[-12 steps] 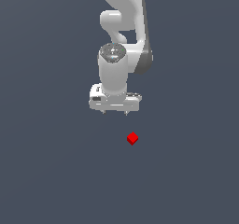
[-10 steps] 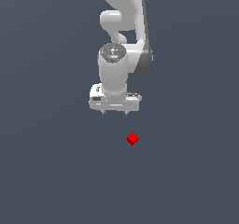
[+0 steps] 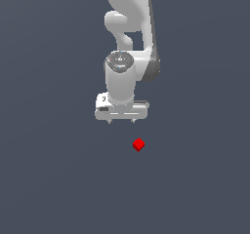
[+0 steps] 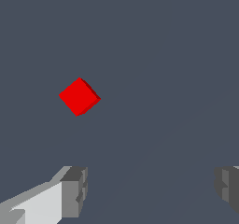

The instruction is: Pick up the red cube and move it to a goal position.

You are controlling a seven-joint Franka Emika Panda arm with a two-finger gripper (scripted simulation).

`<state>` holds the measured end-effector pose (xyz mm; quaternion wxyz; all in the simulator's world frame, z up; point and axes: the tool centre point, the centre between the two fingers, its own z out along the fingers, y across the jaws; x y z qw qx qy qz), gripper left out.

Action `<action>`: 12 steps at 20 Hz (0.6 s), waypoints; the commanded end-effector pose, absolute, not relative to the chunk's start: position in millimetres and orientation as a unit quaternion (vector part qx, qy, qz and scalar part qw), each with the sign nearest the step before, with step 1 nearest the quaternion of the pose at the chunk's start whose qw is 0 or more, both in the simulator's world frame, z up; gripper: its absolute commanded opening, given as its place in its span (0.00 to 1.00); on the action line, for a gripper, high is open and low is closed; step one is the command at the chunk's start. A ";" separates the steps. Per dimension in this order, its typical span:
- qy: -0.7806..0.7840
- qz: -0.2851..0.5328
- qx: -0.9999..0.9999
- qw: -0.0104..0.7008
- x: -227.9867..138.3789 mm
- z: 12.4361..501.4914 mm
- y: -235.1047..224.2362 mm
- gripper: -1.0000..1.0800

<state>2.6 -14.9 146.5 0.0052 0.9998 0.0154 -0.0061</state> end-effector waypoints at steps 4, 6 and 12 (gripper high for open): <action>0.071 -0.005 0.997 0.004 14.6 125.5 -5.2 0.96; 0.099 -0.005 0.995 0.003 20.3 115.2 0.2 0.96; 0.202 -0.003 0.979 0.001 38.7 77.4 23.1 0.96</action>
